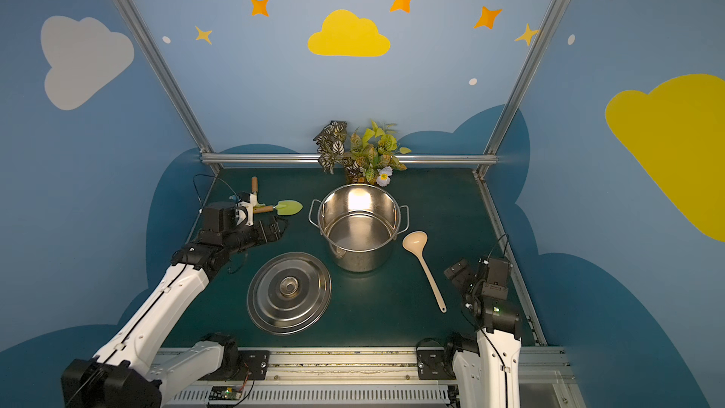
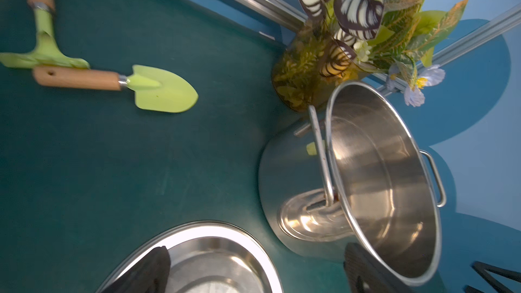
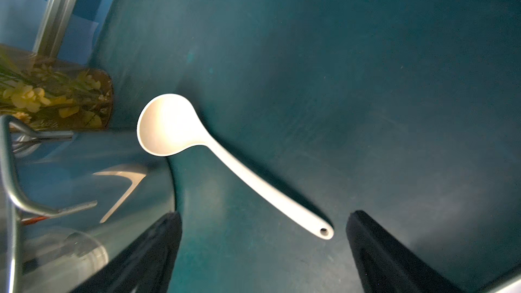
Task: Stir the soup with a spoon
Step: Reset both arms
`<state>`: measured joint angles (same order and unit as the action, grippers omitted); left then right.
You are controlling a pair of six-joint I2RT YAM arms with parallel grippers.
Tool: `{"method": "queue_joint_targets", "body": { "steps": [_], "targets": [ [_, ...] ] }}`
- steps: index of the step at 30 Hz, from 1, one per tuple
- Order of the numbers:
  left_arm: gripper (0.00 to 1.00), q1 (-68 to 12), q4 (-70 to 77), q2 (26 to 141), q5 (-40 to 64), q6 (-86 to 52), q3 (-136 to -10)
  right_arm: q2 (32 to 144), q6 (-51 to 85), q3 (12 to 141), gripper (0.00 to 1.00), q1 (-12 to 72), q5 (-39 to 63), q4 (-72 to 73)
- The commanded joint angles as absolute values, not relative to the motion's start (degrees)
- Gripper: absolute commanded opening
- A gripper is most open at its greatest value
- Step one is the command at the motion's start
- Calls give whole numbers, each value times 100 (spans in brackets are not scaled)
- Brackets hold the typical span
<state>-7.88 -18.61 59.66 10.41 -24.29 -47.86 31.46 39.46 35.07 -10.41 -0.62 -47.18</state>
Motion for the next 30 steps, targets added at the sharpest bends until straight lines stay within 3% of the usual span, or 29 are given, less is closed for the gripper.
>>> {"method": "queue_joint_targets", "body": {
  "steps": [1, 6, 9, 15, 21, 30],
  "targets": [
    [100, -765, -1236, 5696, -62, -1957, -4402, 2815, 3432, 3204, 98, -1055, -1132, -3722],
    [100, -756, 476, 5499, -802, -1130, -3273, 2717, 2796, 2425, 98, -991, -1798, -1696],
    [100, -699, 1358, 5653, -940, -711, -2812, 3395, 2484, 2129, 98, -865, -1905, -700],
    [100, -300, 1799, 6382, -917, -663, -2652, 5192, 1903, 2028, 98, -258, -2200, 891],
    [100, 17, 3503, 7446, -626, -445, -2195, 6532, 1351, 2017, 98, 175, -2591, 2307],
    [100, -259, 5508, 9028, 395, 505, -2086, 8115, 649, 2192, 98, 258, -1815, 4224]
  ]
}}
